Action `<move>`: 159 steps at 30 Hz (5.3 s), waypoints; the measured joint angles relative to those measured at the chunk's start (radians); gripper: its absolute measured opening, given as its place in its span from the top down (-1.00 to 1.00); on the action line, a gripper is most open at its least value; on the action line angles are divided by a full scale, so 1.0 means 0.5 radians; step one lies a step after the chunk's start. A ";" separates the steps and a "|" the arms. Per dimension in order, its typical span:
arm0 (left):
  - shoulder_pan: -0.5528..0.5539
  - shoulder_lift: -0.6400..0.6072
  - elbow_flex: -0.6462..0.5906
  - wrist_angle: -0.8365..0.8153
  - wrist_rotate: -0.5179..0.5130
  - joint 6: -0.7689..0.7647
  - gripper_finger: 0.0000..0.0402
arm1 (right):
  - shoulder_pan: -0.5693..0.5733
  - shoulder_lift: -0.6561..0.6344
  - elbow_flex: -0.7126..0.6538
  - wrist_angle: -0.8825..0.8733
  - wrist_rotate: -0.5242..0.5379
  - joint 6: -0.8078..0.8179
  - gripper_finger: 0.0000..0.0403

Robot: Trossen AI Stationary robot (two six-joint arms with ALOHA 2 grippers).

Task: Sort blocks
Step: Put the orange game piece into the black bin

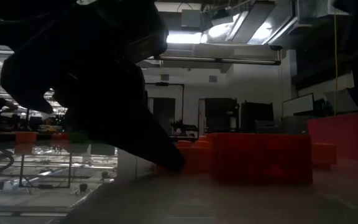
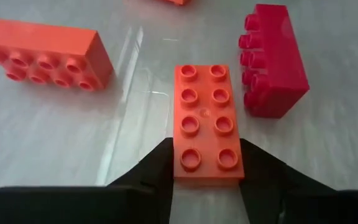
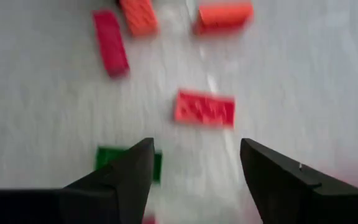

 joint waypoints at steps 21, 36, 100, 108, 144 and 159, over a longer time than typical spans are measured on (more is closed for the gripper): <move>0.276 -0.785 0.003 0.123 0.516 0.116 0.36 | -0.030 0.000 -0.001 0.935 0.849 -1.903 -0.17; 0.281 -0.777 0.003 0.254 0.637 0.199 0.34 | -0.290 0.001 -0.002 1.340 0.446 -2.412 -0.17; -0.032 -0.778 0.003 -1.542 1.061 -0.319 0.01 | -2.362 -0.314 -0.001 -0.543 0.297 -1.734 0.45; -0.178 -0.778 0.003 -1.543 1.069 -0.557 0.01 | -2.841 -0.314 -0.001 -0.317 -0.080 -1.782 0.43; -0.396 -0.775 -0.165 -1.537 0.665 -0.793 0.01 | -3.104 -0.314 -0.001 -0.264 -0.441 -1.661 -0.27; -0.389 -0.775 -0.354 -1.254 0.665 -0.788 0.01 | -3.103 -0.314 -0.001 -0.258 -0.520 -1.649 -0.27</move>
